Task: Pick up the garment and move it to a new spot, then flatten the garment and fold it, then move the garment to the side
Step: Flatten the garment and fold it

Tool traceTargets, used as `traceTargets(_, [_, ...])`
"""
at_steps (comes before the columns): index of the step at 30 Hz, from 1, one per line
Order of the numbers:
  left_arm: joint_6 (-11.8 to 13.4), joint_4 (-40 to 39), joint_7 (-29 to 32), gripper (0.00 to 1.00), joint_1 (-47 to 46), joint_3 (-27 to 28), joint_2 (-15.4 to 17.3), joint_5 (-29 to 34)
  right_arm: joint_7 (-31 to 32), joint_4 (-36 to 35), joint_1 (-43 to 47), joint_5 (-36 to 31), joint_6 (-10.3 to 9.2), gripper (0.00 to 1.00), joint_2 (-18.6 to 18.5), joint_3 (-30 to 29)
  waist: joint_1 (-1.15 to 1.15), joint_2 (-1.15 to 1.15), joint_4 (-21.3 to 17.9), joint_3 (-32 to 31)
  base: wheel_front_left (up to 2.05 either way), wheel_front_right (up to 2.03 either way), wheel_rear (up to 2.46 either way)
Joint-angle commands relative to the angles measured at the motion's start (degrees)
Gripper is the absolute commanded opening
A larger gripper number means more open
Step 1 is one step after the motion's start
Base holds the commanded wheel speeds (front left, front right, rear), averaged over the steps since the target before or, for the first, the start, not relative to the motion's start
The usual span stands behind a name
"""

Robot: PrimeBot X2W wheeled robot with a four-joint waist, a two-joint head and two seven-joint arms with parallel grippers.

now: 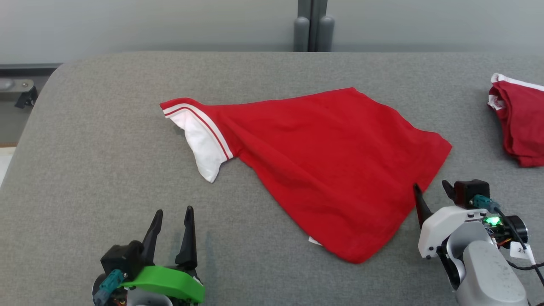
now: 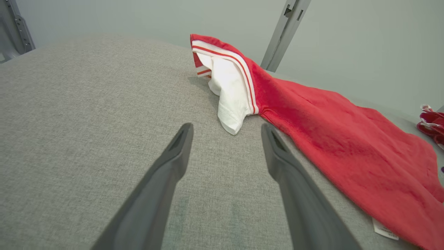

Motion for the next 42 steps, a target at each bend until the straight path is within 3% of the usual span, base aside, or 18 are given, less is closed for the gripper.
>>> traceTargets(1, [0.31,0.07,-0.02,1.0,-1.12,-0.2,0.13,-0.43,0.67,1.69,-1.21,-0.18,-0.09,1.0,-0.26,-0.44,0.0,0.0,1.51,1.41,0.0,0.0,0.0])
traceTargets(8, [0.79,-0.27,-0.02,1.0,-2.0,-0.55,0.12,-0.96,1.55,7.76,-5.33,0.85,-0.09,1.0,-0.25,-1.17,0.0,0.0,2.87,3.25,0.0,0.0,0.0])
traceTargets(9, [0.82,-0.34,-0.02,1.0,-2.03,-0.56,0.12,-0.98,1.49,8.18,-5.87,0.64,-0.09,0.81,-0.24,-1.16,0.0,0.0,2.95,3.49,0.0,0.0,0.0])
traceTargets(10, [0.86,-0.4,-0.02,1.0,-2.09,-0.56,0.12,-0.99,1.33,8.49,-6.47,0.36,-0.09,0.42,-0.25,-1.02,0.0,0.0,3.01,3.7,0.0,0.0,0.0])
traceTargets(12, [0.99,-0.61,-0.02,1.0,-2.33,-0.49,0.12,-1.1,1.02,8.97,-7.98,-0.58,-0.09,0.0,-0.23,-0.57,0.0,0.0,3.03,4.23,0.0,0.0,0.0])
traceTargets(20, [1.46,-2.29,-0.02,1.0,-3.32,-0.15,0.12,-1.54,0.68,8.57,-16.71,-6.23,-0.09,0.0,-3.44,1.22,0.0,0.0,2.53,6.89,0.0,0.0,0.0])
traceTargets(35, [1.6,-5.82,-0.02,1.0,-8.51,-5.21,0.13,-4.91,0.19,15.59,-39.98,-11.73,-0.1,0.0,-19.33,13.67,0.0,0.0,8.42,15.31,0.0,0.0,0.0])
traceTargets(42, [2.13,-6.54,-0.02,1.0,-9.81,-7.06,0.12,-5.39,-2.32,19.25,-46.39,-15.44,-0.1,0.0,-20.66,15.67,0.0,0.0,10.04,17.64,0.0,0.0,0.0])
